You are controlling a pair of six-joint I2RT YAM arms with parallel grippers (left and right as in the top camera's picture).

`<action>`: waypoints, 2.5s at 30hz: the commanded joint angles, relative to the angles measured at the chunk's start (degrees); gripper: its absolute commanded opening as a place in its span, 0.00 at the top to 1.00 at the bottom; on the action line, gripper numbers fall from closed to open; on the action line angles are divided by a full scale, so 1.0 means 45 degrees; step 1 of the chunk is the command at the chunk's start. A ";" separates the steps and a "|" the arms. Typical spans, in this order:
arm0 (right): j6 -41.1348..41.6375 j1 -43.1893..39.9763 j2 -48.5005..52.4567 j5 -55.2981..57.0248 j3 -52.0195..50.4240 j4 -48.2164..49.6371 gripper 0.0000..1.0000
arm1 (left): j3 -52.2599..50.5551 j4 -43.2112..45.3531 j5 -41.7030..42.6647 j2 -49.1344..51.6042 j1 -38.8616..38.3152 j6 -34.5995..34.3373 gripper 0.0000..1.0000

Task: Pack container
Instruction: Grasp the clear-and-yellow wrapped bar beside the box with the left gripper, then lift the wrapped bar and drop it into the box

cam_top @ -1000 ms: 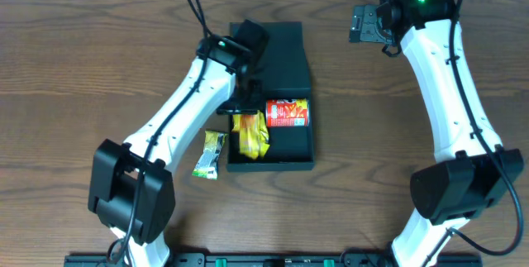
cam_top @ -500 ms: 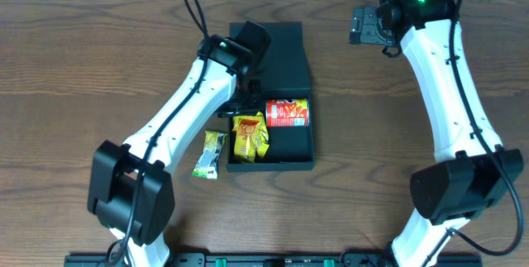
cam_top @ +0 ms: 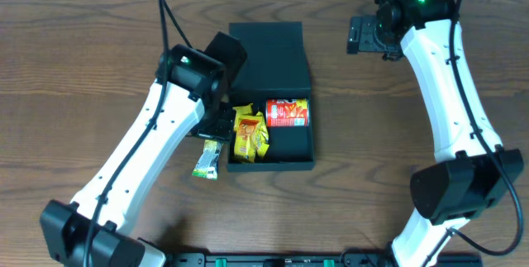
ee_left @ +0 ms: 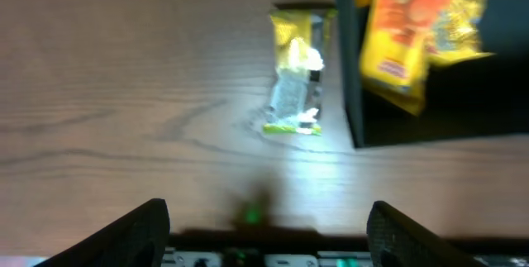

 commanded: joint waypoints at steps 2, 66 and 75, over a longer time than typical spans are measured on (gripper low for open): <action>-0.0189 -0.0117 -0.0078 -0.0073 0.0141 -0.0359 0.01 | -0.2123 0.1073 -0.0350 0.0185 -0.0087 0.0034 0.22; 0.0248 0.0185 -0.0078 -0.0733 0.0141 -0.0962 0.01 | -0.9102 1.0962 -0.0952 0.0136 -0.0369 -0.1394 0.81; 0.0248 0.0185 -0.0073 -0.0733 0.0141 -0.0899 0.01 | -0.8918 1.0812 -0.1107 0.0131 -0.0369 -0.1384 0.85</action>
